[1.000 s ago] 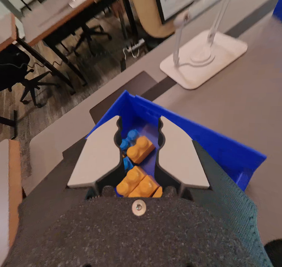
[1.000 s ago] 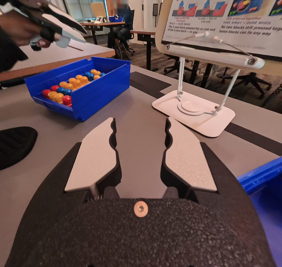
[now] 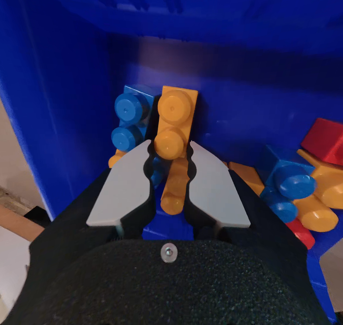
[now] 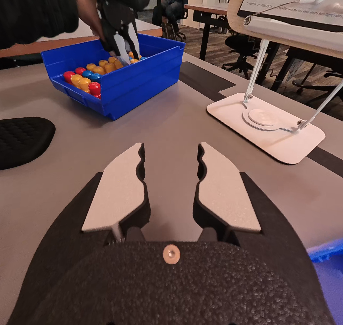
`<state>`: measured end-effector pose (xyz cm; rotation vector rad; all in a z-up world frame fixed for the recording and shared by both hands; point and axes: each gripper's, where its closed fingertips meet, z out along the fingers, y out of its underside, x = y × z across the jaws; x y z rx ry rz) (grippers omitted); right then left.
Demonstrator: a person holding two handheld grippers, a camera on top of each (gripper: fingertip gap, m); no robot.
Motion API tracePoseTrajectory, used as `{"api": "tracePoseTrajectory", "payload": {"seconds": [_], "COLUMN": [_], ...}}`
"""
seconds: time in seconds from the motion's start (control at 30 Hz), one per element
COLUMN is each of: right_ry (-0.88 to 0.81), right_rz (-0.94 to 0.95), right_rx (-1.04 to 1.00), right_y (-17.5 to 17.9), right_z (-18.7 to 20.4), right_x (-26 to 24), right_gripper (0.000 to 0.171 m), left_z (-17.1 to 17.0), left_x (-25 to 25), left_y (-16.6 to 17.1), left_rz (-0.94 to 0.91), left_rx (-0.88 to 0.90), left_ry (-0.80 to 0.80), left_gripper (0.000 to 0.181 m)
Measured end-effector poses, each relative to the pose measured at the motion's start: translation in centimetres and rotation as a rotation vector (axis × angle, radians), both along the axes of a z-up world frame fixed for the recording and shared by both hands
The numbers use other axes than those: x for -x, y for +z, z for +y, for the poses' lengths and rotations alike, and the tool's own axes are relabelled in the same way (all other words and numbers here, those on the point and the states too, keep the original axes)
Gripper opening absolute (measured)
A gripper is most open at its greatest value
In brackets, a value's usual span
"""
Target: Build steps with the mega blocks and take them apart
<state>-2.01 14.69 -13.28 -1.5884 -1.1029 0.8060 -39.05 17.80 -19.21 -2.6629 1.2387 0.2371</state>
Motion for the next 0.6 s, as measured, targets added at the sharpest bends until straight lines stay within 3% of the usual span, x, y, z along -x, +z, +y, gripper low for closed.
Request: {"api": "tracePoseTrajectory", "payload": {"seconds": [0.2, 0.37, 0.6], "right_ry": [0.008, 0.026, 0.103], "right_rz": [0.016, -0.002, -0.04], "right_rx": [-0.023, -0.079, -0.158], "right_y": [0.6, 1.3, 1.7], "right_z": [-0.2, -0.8, -2.9], "right_x": [0.0, 0.2, 1.2], "right_gripper": [0.054, 0.052, 0.05], "left_z": [-0.7, -1.9, -5.8], "left_x": [-2.0, -7.8, -20.1], "left_y": [5.8, 10.5, 10.5], "left_rz": [-0.028, -0.098, -0.199], "left_rx": [-0.14, -0.261, -0.267], "left_ry": [-0.07, -0.182, -0.422], "left_gripper": [0.033, 0.033, 0.033]}}
